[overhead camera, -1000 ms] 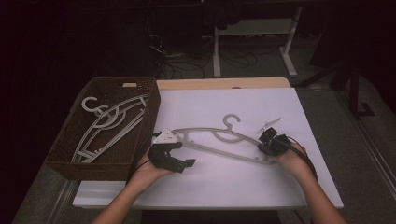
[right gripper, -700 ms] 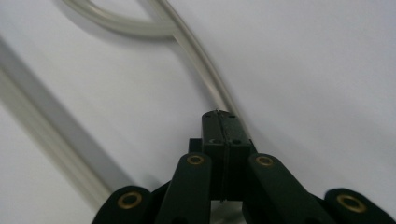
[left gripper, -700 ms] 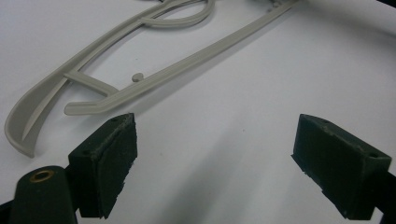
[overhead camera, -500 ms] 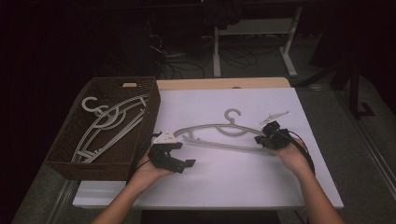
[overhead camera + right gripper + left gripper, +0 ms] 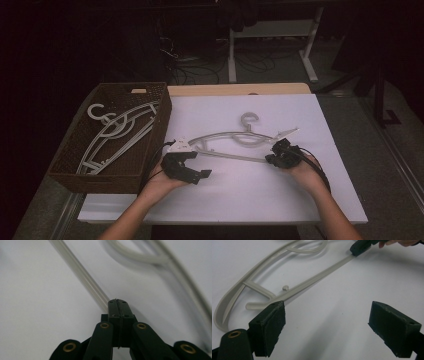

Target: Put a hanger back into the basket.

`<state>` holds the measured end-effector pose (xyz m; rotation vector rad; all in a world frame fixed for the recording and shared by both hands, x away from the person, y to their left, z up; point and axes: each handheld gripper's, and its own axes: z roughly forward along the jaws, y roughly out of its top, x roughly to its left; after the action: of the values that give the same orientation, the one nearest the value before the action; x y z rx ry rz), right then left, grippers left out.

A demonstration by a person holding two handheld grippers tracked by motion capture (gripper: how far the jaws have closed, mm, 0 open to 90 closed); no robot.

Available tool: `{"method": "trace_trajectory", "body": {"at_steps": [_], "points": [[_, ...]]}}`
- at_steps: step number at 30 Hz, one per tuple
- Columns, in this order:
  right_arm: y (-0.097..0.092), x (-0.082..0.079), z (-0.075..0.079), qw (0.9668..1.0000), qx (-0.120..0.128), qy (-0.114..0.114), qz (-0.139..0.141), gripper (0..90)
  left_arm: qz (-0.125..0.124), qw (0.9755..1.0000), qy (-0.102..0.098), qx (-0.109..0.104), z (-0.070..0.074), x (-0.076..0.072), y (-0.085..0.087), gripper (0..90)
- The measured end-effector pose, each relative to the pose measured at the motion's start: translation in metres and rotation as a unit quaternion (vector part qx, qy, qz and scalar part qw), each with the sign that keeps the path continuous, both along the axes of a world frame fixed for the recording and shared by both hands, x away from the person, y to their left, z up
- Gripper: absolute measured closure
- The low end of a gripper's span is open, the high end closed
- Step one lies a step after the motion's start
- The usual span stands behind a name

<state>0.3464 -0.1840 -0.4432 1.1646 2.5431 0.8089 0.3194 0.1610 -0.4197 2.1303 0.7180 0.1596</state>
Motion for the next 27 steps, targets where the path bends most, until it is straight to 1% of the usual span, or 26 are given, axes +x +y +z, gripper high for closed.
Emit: {"method": "trace_trajectory", "body": {"at_steps": [2, 3, 6, 8, 9, 10, 12, 14, 15, 16, 17, 19, 21, 23, 27], "points": [[0.000, 0.000, -0.001, 1.0000, 0.004, 0.004, -0.001, 88.9, -0.003, 1.0000, -0.003, 0.005, 0.001, 0.003, -0.004, 13.5], [-0.001, 0.001, -0.001, 1.0000, 0.005, 0.005, -0.002, 89.0, 0.001, 1.0000, -0.005, 0.005, 0.003, 0.006, -0.007, 13.6], [0.000, 0.000, -0.001, 1.0000, 0.003, 0.002, -0.004, 89.0, 0.005, 1.0000, -0.007, 0.004, 0.008, 0.017, -0.015, 13.9], [0.000, 0.000, -0.001, 1.0000, 0.001, 0.002, -0.004, 89.1, 0.004, 0.9999, -0.009, 0.010, 0.011, 0.027, -0.021, 14.0], [0.000, 0.000, -0.001, 1.0000, 0.001, 0.002, -0.004, 89.0, 0.003, 0.9999, -0.005, 0.010, 0.013, 0.033, -0.025, 14.0], [0.000, 0.000, -0.001, 1.0000, 0.002, 0.002, -0.005, 89.1, 0.002, 0.9999, -0.002, 0.014, 0.014, 0.040, -0.028, 14.0], [0.000, 0.001, -0.001, 1.0000, 0.003, 0.003, -0.006, 89.1, 0.006, 0.9995, -0.010, 0.030, 0.014, 0.056, -0.037, 14.2], [0.000, 0.000, -0.001, 1.0000, 0.001, 0.002, -0.006, 89.1, 0.011, 0.9990, -0.012, 0.042, 0.011, 0.071, -0.042, 14.3], [0.000, 0.000, -0.001, 1.0000, 0.000, 0.002, -0.005, 89.1, 0.010, 0.9983, -0.014, 0.055, 0.008, 0.078, -0.045, 14.6], [0.000, 0.000, -0.001, 1.0000, 0.000, 0.002, -0.005, 89.1, 0.010, 0.9983, -0.014, 0.055, 0.008, 0.078, -0.045, 14.9], [0.000, 0.000, -0.002, 1.0000, 0.001, 0.002, -0.006, 89.1, 0.011, 0.9967, -0.016, 0.079, 0.001, 0.094, -0.050, 15.4], [0.000, 0.000, -0.002, 1.0000, 0.002, 0.002, -0.006, 89.2, 0.007, 0.9962, -0.012, 0.086, -0.004, 0.105, -0.053, 17.3], [0.000, 0.000, -0.002, 1.0000, 0.002, 0.002, -0.005, 89.2, 0.001, 0.9959, -0.016, 0.089, -0.009, 0.114, -0.056, 18.9], [0.000, 0.000, -0.002, 1.0000, 0.003, 0.002, -0.005, 89.2, -0.008, 0.9961, -0.010, 0.088, -0.011, 0.122, -0.059, 19.8], [-0.001, 0.001, -0.002, 1.0000, 0.004, 0.003, -0.005, 89.2, -0.027, 0.9936, -0.016, 0.109, -0.014, 0.131, -0.068, 25.5]]}}
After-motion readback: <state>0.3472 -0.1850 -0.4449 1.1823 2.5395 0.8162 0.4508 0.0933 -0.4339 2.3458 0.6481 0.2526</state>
